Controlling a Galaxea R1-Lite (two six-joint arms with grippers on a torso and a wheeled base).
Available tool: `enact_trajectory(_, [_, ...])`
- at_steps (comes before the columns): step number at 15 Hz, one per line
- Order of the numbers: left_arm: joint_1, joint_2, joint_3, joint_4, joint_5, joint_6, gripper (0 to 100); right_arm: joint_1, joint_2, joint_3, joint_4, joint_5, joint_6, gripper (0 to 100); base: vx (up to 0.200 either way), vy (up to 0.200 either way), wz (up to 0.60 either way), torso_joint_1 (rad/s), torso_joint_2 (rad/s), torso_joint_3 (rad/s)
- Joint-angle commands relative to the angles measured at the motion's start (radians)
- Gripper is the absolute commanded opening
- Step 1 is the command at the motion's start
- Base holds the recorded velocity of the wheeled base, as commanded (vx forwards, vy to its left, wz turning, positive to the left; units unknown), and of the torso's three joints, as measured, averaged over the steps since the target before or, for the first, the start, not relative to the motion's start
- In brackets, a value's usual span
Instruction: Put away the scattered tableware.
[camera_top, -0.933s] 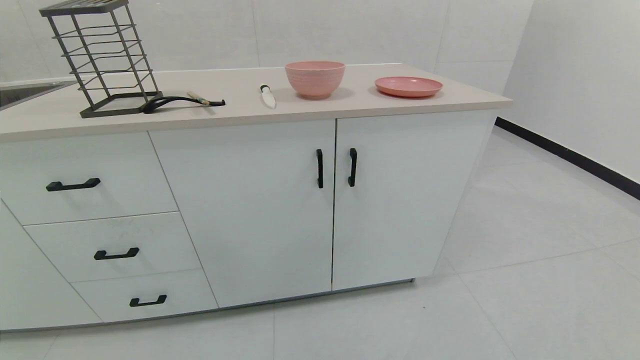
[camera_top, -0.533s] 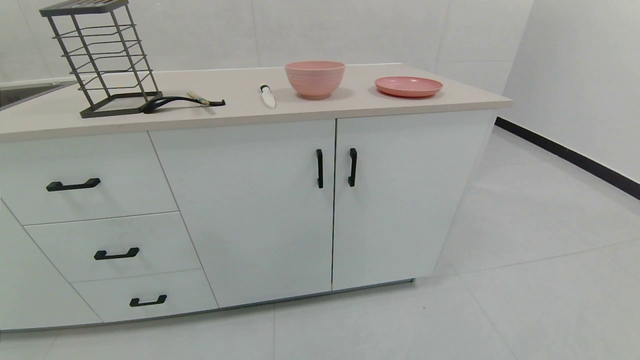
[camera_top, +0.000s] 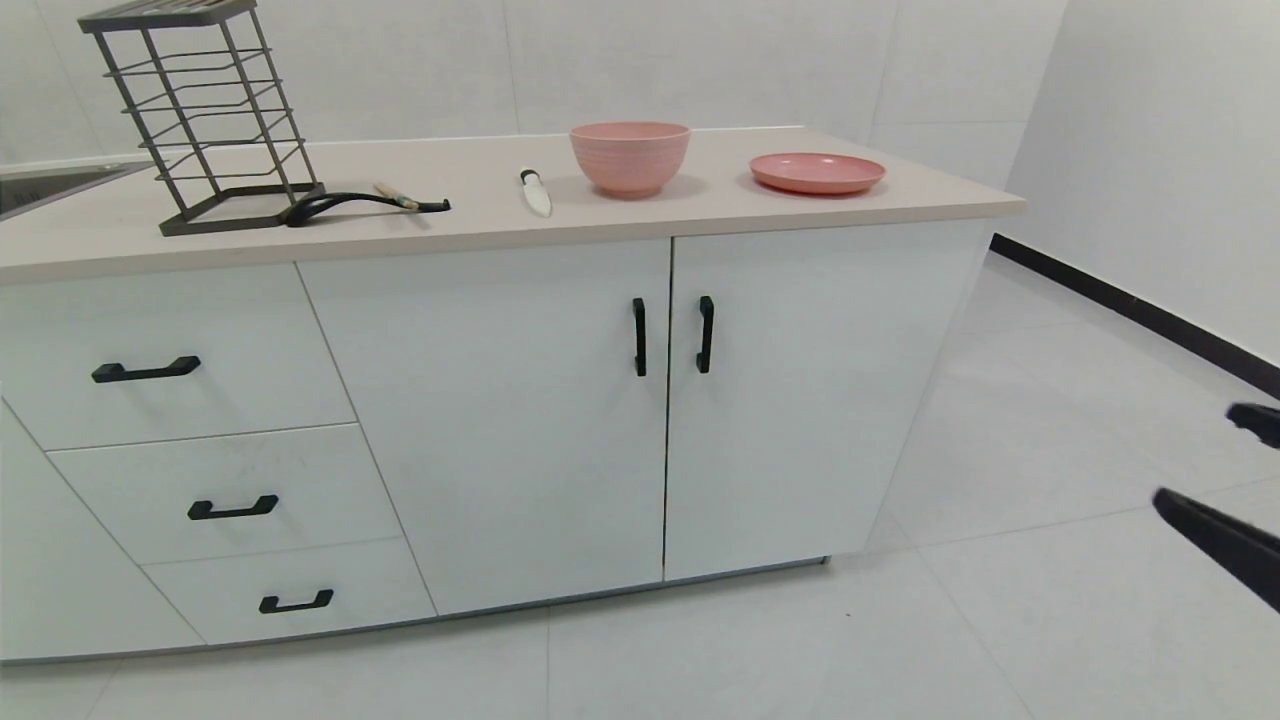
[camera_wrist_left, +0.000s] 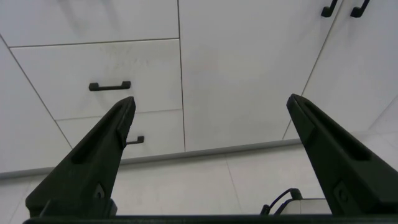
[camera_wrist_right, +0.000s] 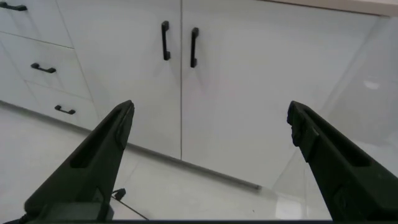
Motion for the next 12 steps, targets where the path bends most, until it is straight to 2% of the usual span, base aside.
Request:
enact_trajectory(1, [0.000, 0.002, 0.000, -0.001, -0.001, 0.001, 100, 0.031, 0.343, -0.040, -0.202, 0.055, -0.030, 100, 0.000, 0.000, 0.00, 0.000, 0.00, 0.000])
enact_trajectory(4, [0.000, 0.000, 0.000, -0.001, -0.001, -0.006, 100, 0.024, 0.518, -0.049, -0.389, 0.169, -0.104, 100, 0.000, 0.000, 0.00, 0.000, 0.00, 0.000])
enact_trajectory(6, [0.000, 0.000, 0.000, -0.001, 0.002, -0.018, 100, 0.030, 0.665, -0.098, -0.502, 0.176, -0.107, 100, 0.000, 0.000, 0.00, 0.000, 0.00, 0.000])
enact_trajectory(7, [0.000, 0.002, 0.000, -0.001, 0.001, -0.029, 100, 0.034, 0.734, -0.139, -0.554, 0.199, -0.107, 100, 0.000, 0.000, 0.00, 0.000, 0.00, 0.000])
enact_trajectory(8, [0.000, 0.002, 0.000, -0.001, 0.001, -0.026, 100, 0.034, 0.804, -0.193, -0.594, 0.238, -0.108, 100, 0.000, 0.000, 0.00, 0.000, 0.00, 0.000])
enact_trajectory(12, [0.000, 0.000, 0.000, -0.001, 0.001, -0.022, 100, 0.034, 1.007, -0.374, -0.617, 0.333, -0.133, 100, 0.000, 0.000, 0.00, 0.000, 0.00, 0.000])
